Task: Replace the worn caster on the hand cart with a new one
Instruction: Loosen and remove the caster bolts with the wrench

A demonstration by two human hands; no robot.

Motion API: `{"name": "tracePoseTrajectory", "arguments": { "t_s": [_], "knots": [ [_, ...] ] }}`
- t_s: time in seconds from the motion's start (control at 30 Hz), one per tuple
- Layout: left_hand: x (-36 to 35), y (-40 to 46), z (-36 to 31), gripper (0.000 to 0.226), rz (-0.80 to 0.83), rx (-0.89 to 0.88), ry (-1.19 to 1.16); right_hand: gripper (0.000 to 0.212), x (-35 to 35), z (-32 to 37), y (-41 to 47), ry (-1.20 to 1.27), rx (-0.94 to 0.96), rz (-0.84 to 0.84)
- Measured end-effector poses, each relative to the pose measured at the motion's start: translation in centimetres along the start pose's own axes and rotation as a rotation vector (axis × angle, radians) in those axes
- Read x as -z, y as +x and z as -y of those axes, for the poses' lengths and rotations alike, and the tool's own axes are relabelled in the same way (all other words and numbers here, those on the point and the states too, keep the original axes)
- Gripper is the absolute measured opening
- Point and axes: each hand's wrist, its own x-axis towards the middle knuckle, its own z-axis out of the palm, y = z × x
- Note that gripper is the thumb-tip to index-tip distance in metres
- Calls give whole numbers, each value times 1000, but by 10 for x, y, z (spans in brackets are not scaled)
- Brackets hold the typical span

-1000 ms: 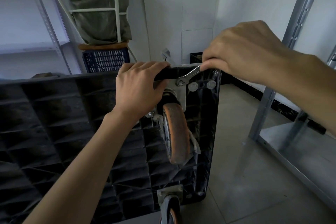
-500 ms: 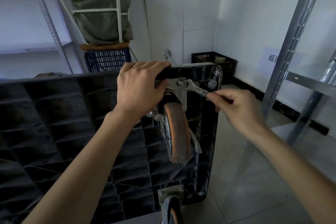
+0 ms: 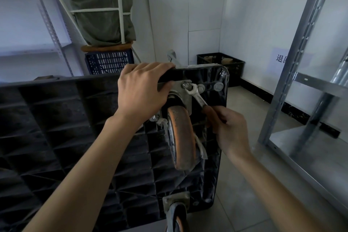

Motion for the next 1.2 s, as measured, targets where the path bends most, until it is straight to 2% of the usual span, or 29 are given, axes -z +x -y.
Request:
{"name": "tracePoseTrajectory", "arguments": {
  "t_s": [0.13,0.27,0.43,0.6,0.83,0.97,1.03,1.1,1.2],
  "knots": [
    [1,0,0,40,3,3,3,18,-3,-3,-2,-27,8,-15],
    [1,0,0,40,6,-3,2,31,21,3,17,-417,224,-12],
    [-1,-1,1,39,-5,-8,9,35,53,62,54,-842,603,109],
    [-1,0,1,38,-11,-6,16,42,58,98,82,-1085,726,225],
    [0,0,1,39,1,-9,26,36,59,112,93,-1141,786,290],
    [-1,0,1,39,-2,-11,17,40,60,124,99,-1228,888,330],
    [-1,0,2,39,-5,-9,21,42,66,122,96,-1186,880,316],
    [0,-1,2,39,-1,-9,26,43,73,111,88,-1046,813,279],
    [0,0,1,39,11,-9,19,39,73,83,67,-732,532,182]
  ]
}}
